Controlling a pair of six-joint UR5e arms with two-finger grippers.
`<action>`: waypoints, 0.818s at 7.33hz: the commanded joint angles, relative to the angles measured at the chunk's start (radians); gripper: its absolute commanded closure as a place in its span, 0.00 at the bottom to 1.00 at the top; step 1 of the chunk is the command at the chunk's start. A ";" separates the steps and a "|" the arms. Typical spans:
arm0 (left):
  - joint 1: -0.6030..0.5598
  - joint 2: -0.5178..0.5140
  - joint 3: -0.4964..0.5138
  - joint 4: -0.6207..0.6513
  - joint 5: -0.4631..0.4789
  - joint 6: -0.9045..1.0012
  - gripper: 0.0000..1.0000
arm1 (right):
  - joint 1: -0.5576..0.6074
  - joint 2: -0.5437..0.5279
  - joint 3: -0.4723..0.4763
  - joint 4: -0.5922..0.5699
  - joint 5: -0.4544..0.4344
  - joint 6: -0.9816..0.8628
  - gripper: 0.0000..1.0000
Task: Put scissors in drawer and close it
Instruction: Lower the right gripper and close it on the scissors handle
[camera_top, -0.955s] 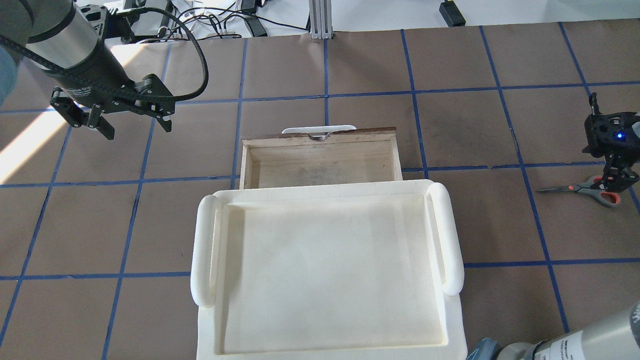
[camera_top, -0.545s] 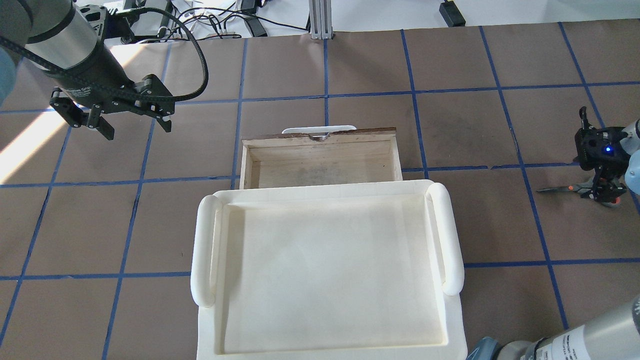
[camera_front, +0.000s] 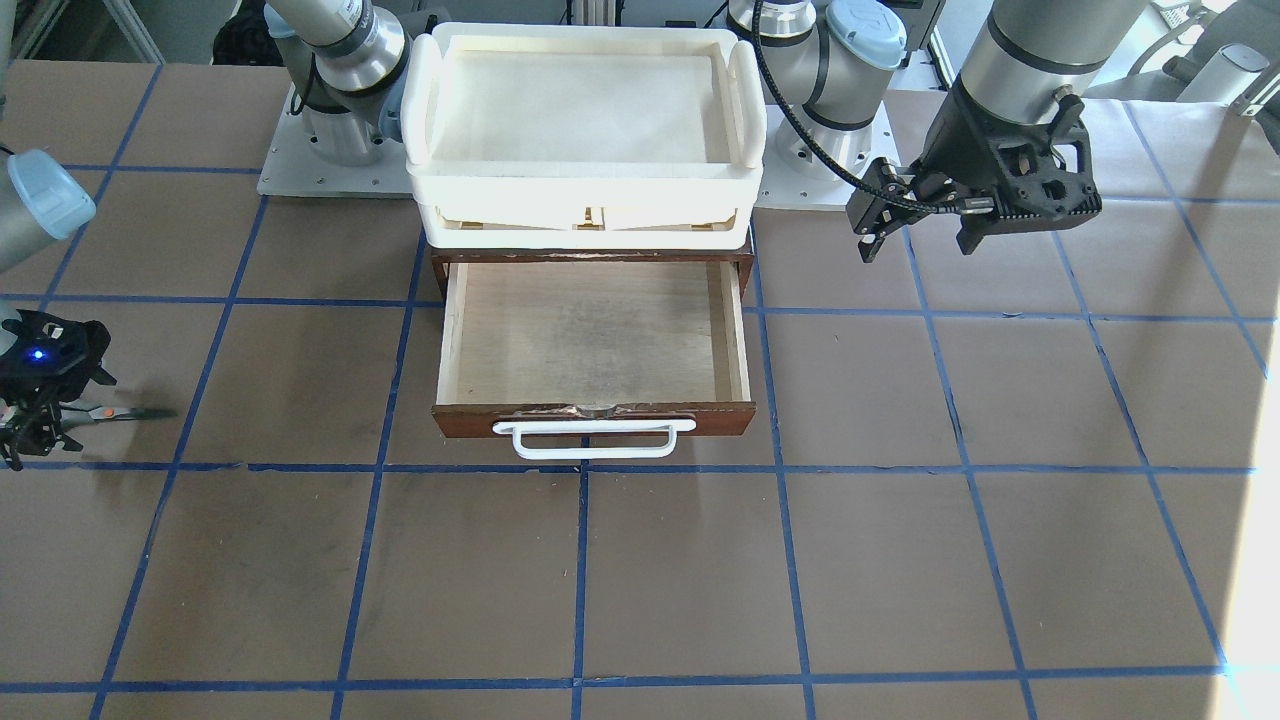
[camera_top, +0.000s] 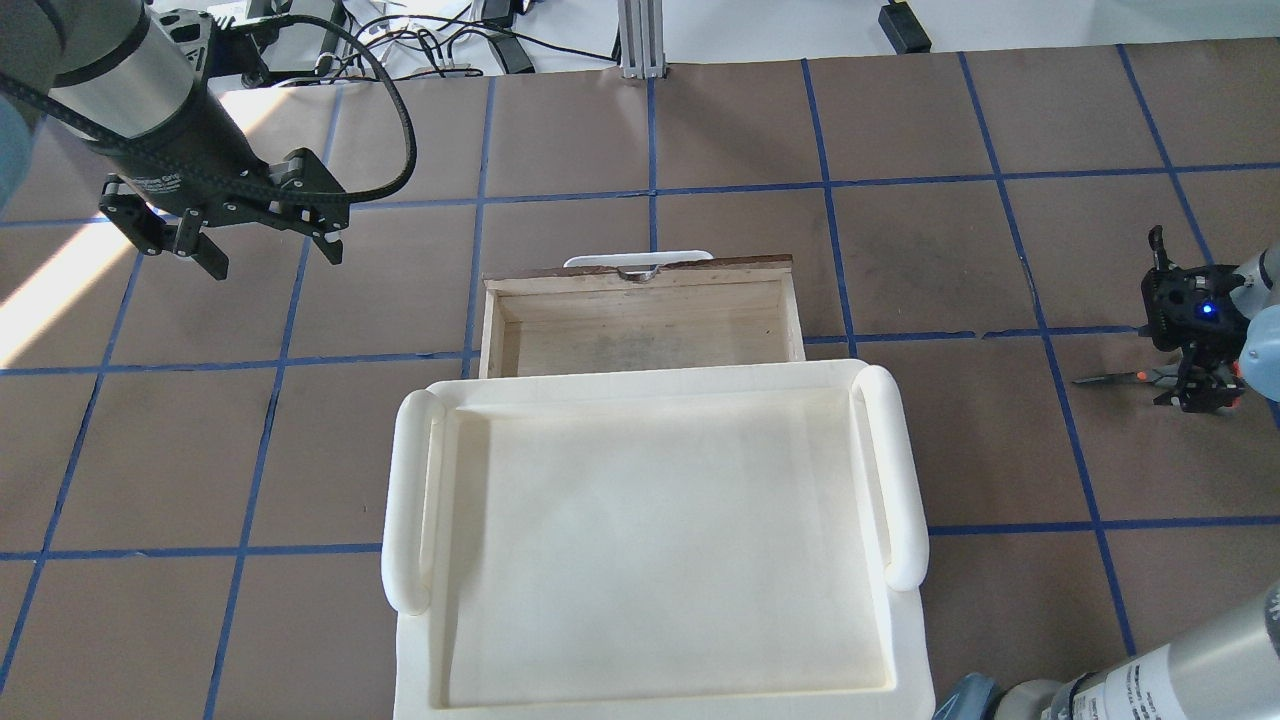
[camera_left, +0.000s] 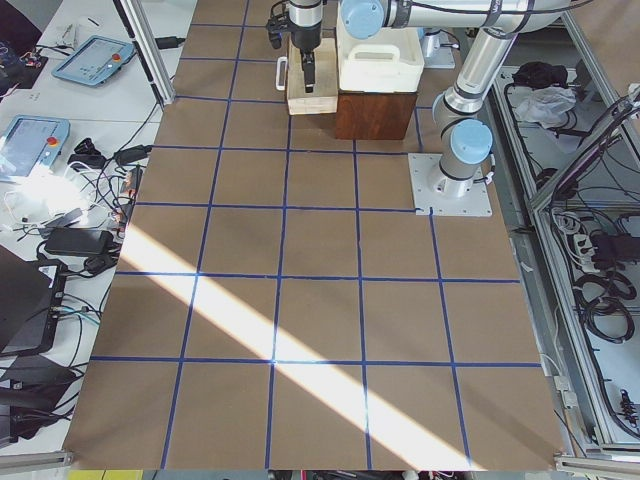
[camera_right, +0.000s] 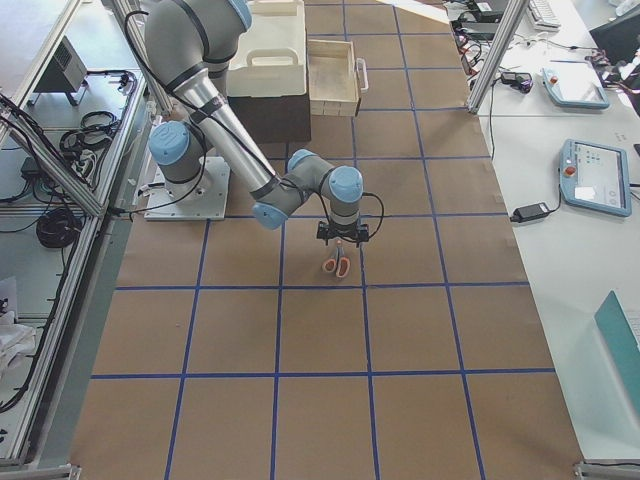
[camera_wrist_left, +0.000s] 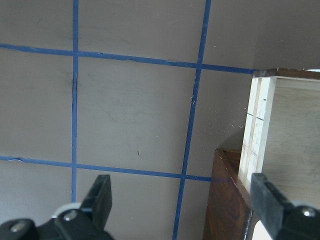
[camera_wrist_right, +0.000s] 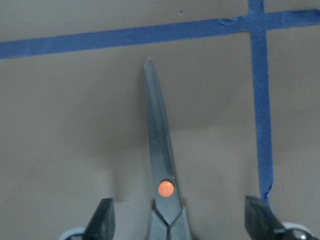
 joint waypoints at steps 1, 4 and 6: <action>0.000 -0.001 0.000 0.000 0.000 0.000 0.00 | 0.000 0.002 -0.001 -0.005 -0.016 -0.009 0.37; 0.000 -0.001 0.000 0.002 0.000 0.000 0.00 | -0.024 0.002 0.000 0.000 -0.021 -0.010 0.55; 0.000 -0.001 0.000 0.000 0.000 0.002 0.00 | -0.025 0.002 0.000 0.005 -0.021 -0.004 0.76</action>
